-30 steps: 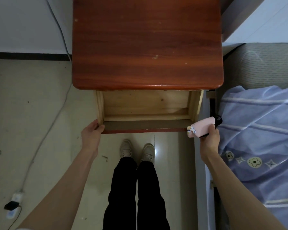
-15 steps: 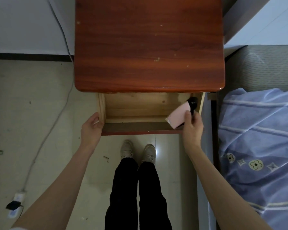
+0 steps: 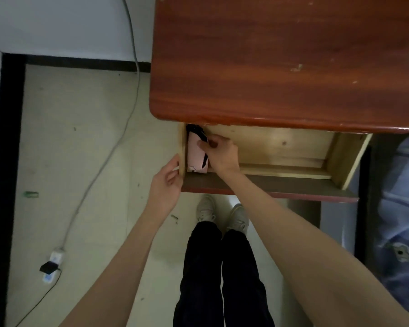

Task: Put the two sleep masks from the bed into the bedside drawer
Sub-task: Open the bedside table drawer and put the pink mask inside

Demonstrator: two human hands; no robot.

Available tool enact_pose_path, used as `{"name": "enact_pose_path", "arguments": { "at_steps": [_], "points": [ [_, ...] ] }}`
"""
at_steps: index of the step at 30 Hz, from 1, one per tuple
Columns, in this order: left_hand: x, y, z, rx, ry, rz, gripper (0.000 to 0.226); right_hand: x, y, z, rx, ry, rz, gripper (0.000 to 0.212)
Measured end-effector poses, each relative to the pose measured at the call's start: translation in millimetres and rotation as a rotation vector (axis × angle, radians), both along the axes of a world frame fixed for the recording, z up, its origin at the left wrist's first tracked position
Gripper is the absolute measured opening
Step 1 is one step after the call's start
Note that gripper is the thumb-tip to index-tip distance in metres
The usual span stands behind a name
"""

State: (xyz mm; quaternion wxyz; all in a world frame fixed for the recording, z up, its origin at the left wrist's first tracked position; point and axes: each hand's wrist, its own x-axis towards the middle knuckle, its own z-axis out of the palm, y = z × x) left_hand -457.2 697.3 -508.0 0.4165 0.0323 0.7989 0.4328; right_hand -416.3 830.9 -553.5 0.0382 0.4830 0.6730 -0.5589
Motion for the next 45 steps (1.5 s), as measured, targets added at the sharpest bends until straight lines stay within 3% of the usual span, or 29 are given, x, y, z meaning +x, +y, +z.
{"name": "enact_pose_path", "arguments": {
  "at_steps": [4,11,15,18,27,32,36,41,45],
  "points": [
    [-0.1,-1.3,-0.4,0.007,-0.002,-0.012,0.049,-10.4,-4.9,-3.9,0.147,0.060,-0.042,0.020],
    [0.0,-2.0,1.5,0.012,-0.006,-0.031,0.050,-10.1,-3.7,-10.0,0.245,-0.009,0.146,0.033],
    [0.0,-1.6,5.4,0.002,-0.029,-0.045,0.050,-4.4,-4.7,-5.9,0.182,0.000,0.034,0.027],
    [-0.7,-0.7,9.3,-0.020,-0.044,-0.059,0.049,1.1,-9.7,-2.8,0.159,-0.001,0.078,0.025],
    [-4.9,3.1,14.4,-0.116,0.032,-0.221,0.048,15.6,-15.4,14.6,0.088,0.029,0.214,0.043],
    [-6.4,0.2,11.8,-0.110,0.064,-0.260,0.046,8.3,-15.6,18.1,0.097,0.082,0.237,0.037],
    [-4.6,-3.5,8.4,-0.114,0.100,-0.274,0.047,7.7,-18.4,16.5,-0.019,0.073,0.212,0.037],
    [2.7,-2.1,5.8,-0.142,0.166,-0.309,0.043,15.1,-16.7,11.0,0.001,0.048,0.364,0.036],
    [2.8,0.7,4.8,-0.214,0.305,-0.282,0.039,11.7,-13.0,3.7,0.013,-0.023,0.149,0.032]
  ]
}}
